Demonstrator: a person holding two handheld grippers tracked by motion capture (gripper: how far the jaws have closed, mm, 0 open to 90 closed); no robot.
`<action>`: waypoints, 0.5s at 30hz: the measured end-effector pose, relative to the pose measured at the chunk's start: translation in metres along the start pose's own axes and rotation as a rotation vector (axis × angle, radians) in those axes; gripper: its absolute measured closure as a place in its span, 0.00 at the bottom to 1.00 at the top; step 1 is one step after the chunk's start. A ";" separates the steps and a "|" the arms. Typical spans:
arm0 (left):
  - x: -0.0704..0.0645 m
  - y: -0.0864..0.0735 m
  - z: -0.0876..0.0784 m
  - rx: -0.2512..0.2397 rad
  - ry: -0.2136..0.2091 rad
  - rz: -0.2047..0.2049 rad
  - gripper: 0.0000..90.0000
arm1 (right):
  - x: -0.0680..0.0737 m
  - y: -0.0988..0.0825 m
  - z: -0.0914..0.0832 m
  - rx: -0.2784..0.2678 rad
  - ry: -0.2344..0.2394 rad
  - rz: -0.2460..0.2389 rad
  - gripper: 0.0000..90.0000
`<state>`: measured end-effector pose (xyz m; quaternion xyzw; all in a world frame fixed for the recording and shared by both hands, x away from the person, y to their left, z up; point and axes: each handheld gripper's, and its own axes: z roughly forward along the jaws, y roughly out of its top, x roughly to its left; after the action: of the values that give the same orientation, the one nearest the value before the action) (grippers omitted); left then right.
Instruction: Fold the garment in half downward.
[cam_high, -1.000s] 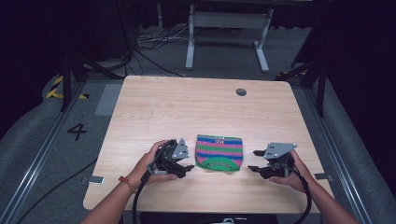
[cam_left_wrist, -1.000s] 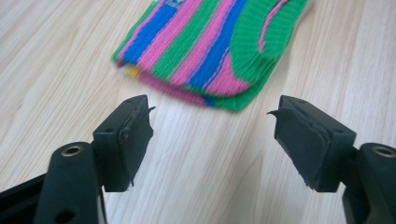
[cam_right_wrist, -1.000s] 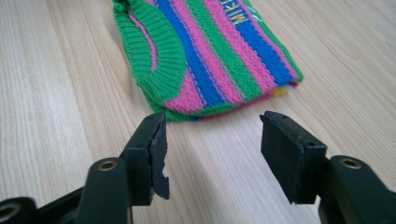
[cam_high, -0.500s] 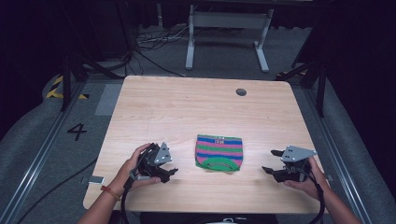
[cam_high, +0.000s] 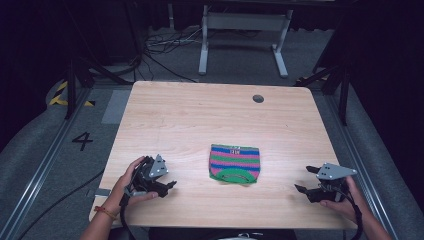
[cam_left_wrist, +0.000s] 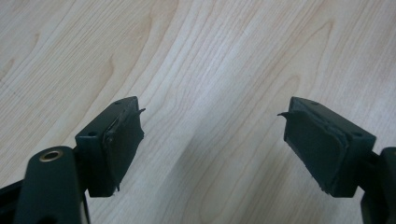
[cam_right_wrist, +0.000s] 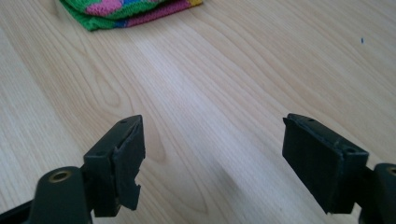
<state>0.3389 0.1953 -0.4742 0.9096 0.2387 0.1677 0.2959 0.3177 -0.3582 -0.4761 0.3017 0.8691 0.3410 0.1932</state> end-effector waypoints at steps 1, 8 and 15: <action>0.000 -0.003 -0.002 -0.004 -0.001 -0.006 0.22 | -0.001 -0.004 -0.001 0.000 0.000 0.009 0.24; 0.008 -0.023 -0.011 -0.012 -0.024 -0.075 0.21 | -0.005 -0.028 -0.007 0.003 0.001 0.075 0.22; 0.018 -0.045 -0.018 -0.034 -0.040 -0.162 0.19 | -0.008 -0.045 -0.009 0.011 -0.003 0.138 0.20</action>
<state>0.3309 0.2450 -0.4854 0.8854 0.3025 0.1289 0.3284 0.3012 -0.3939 -0.5003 0.3626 0.8478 0.3482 0.1688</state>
